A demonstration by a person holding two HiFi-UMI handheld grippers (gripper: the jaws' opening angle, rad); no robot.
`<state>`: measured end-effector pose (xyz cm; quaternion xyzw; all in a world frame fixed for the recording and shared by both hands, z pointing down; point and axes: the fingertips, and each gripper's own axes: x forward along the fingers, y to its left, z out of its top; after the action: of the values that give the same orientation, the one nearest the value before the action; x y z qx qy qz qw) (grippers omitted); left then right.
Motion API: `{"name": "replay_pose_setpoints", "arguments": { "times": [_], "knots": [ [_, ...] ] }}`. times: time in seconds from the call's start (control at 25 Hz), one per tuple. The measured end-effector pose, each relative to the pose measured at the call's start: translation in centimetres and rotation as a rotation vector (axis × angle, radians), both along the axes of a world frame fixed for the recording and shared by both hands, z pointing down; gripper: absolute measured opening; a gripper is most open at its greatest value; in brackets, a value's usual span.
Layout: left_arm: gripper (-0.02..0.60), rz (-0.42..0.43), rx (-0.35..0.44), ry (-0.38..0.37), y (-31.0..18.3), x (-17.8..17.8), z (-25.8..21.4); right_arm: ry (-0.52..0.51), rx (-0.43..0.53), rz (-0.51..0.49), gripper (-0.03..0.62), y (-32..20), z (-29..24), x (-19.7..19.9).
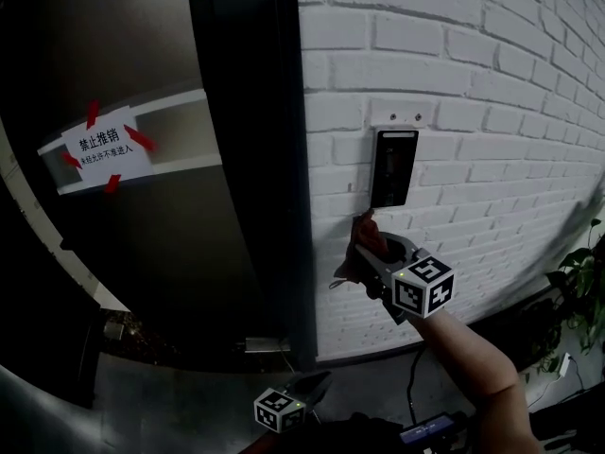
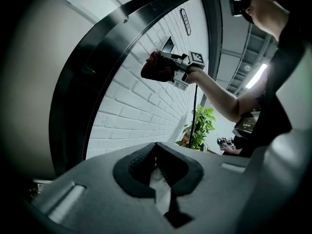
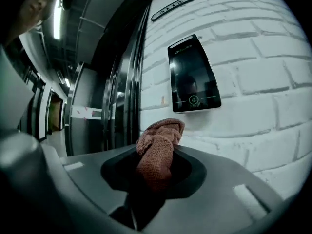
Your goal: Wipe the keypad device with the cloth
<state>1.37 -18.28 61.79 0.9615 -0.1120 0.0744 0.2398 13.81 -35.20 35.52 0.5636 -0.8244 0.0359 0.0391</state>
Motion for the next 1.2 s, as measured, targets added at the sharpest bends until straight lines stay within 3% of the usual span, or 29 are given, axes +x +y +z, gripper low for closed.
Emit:
{"name": "replay_pose_setpoints", "arguments": {
  "times": [0.12, 0.36, 0.52, 0.8, 0.92, 1.04, 1.2],
  "knots": [
    [0.005, -0.002, -0.031, 0.008, 0.4, -1.5, 0.4, 0.018, 0.07, 0.039, 0.115, -0.9, -2.3, -0.6],
    [0.005, 0.03, -0.079, 0.03, 1.6, -2.3, 1.1, 0.036, 0.278, 0.14, 0.115, -1.7, -14.4, -0.4],
    [0.005, 0.052, -0.082, 0.027, 2.6, -2.2, 1.4, -0.009, 0.288, 0.161, 0.115, -1.3, -16.8, -0.4],
    [0.005, 0.076, -0.056, 0.005, 4.1, -0.1, 1.2, 0.043, 0.102, 0.112, 0.117, 3.8, -3.4, 1.8],
    [0.005, 0.058, -0.043, -0.014, 5.1, 1.2, 1.1, 0.025, 0.03, -0.072, 0.117, 8.7, 3.7, 1.1],
    [0.005, 0.049, -0.035, -0.026, 6.4, 2.9, 0.4, -0.058, -0.044, -0.273, 0.118, 15.8, 11.6, 1.0],
    [0.005, 0.035, -0.031, -0.013, 9.3, 5.5, -0.6, -0.174, -0.144, -0.332, 0.118, 24.6, 19.8, 2.8]
  ]
}}
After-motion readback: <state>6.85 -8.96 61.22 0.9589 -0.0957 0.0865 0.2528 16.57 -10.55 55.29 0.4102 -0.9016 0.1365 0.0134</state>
